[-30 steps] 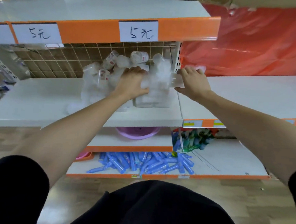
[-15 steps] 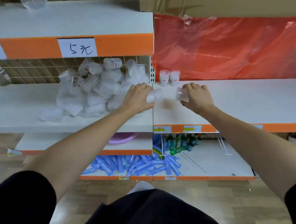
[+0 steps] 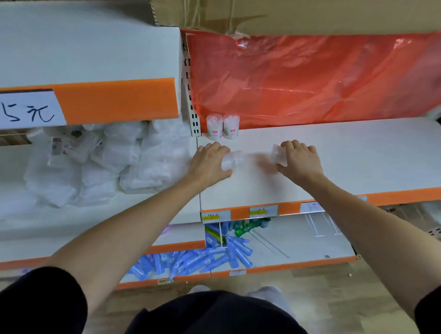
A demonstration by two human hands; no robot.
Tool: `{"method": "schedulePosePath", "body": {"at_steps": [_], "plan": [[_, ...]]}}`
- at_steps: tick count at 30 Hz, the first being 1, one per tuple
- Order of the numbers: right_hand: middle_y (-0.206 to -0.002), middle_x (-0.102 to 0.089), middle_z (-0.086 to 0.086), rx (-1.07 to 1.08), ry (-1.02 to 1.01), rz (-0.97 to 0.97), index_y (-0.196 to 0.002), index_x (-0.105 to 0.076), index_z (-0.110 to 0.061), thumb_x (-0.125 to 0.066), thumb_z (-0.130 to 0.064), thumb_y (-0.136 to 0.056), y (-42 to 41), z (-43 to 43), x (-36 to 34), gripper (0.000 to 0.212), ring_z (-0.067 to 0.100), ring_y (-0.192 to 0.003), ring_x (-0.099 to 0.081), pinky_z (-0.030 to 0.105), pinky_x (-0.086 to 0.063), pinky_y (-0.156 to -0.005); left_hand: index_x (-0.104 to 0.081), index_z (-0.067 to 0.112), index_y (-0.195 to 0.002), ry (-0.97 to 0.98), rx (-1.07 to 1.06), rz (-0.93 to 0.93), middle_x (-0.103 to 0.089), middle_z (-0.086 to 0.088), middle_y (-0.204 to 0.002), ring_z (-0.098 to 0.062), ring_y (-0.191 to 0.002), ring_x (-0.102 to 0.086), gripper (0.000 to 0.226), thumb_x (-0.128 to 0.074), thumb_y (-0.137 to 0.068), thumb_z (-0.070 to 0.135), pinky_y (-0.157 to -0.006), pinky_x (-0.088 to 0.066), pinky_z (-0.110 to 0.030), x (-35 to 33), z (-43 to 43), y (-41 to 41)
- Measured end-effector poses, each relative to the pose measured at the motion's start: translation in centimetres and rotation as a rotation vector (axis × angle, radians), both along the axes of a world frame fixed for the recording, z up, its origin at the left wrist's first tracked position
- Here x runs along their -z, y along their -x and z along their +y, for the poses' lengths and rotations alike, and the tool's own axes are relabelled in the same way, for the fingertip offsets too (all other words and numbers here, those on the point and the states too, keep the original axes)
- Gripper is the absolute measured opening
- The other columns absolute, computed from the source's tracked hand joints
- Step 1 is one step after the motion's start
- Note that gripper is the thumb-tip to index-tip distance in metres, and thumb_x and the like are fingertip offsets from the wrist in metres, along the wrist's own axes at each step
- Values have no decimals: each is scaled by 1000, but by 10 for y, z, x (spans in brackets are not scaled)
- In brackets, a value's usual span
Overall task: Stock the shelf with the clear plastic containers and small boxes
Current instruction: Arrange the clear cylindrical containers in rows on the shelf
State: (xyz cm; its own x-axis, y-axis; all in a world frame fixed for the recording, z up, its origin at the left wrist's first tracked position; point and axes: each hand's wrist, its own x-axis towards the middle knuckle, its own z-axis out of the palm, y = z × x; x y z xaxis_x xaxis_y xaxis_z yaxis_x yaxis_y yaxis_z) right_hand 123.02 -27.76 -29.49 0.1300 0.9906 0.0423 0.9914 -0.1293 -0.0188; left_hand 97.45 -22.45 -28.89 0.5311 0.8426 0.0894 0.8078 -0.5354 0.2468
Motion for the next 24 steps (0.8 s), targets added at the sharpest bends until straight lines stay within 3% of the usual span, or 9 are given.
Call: {"method": "schedulePosePath", "body": {"at_steps": [5, 18, 24], "plan": [[-124, -57, 7, 37, 18, -5, -132, -48, -13, -63, -50, -89, -23, 12, 13, 59, 28, -115, -54, 40, -36, -96, -58, 15, -124, 32, -50, -37, -59, -7, -119, -28, -109, -55, 52, -70, -79, 40, -94, -39, -39, 3, 8, -12], [-128, -54, 11, -25, 114, 34, -133, -46, -10, -64, -46, -88, -70, 49, 18, 60, 31, -117, -52, 41, -37, -96, -58, 14, -122, 148, -220, -134, -61, -7, -117, -29, -102, -59, 49, -72, -79, 32, -87, -41, -37, 10, 2, -53], [-132, -50, 11, -53, 105, 118, -135, -45, -11, -62, -43, -91, -79, 45, 25, 57, 31, -121, -47, 40, -35, -97, -56, 11, -113, 181, -307, -219, -67, -8, -106, -33, -96, -61, 46, -75, -77, 33, -78, -47, -39, 12, -7, -56]]}}
